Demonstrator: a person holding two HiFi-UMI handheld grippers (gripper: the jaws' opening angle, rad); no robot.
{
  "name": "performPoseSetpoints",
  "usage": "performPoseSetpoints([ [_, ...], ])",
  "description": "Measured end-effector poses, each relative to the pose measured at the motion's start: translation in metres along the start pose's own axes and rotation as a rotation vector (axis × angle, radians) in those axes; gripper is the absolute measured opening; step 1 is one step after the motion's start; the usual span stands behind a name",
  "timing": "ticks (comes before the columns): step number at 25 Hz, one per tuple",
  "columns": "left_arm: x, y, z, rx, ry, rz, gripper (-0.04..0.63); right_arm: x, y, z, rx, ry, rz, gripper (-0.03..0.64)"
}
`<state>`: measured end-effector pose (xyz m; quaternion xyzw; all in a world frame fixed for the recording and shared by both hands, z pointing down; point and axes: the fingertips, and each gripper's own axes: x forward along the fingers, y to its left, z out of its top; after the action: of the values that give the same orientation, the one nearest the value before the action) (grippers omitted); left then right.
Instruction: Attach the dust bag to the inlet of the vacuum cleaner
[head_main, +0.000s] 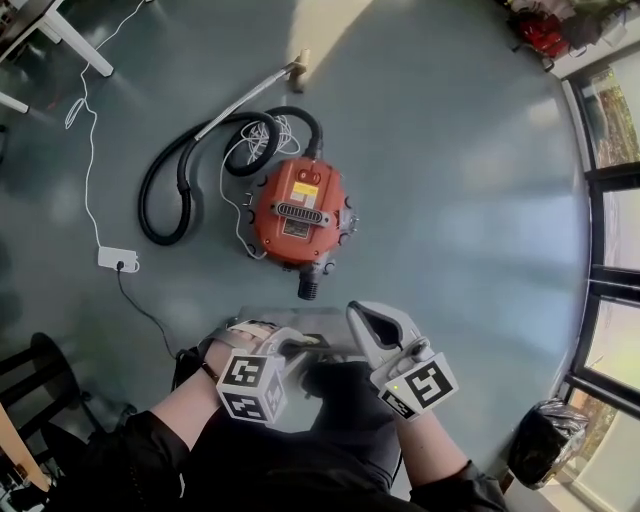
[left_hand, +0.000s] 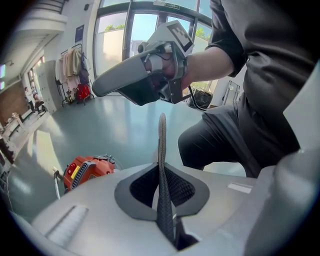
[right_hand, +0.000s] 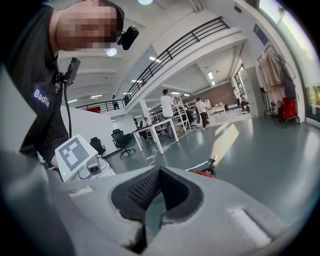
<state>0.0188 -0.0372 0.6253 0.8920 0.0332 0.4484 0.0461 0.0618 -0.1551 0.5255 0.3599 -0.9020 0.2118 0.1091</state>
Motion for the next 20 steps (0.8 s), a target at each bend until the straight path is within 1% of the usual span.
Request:
performPoseSetpoints([
  [6,0.037,0.008,-0.020,-0.007,0.010,-0.013,0.037,0.017,-0.025,-0.033,-0.024,-0.006,0.009,-0.006],
  [11,0.064,0.007,-0.040,-0.019,0.002,-0.046,0.037,0.033,-0.040,-0.062,-0.045,-0.020,0.016,-0.006],
  [17,0.101,0.012,-0.068,0.003,-0.001,-0.049,0.037,0.055,-0.051,-0.098,-0.109,-0.062,0.050,-0.006],
  [20,0.114,0.016,-0.075,0.012,-0.010,-0.045,0.037,0.062,-0.052,-0.112,-0.142,-0.089,0.068,-0.006],
])
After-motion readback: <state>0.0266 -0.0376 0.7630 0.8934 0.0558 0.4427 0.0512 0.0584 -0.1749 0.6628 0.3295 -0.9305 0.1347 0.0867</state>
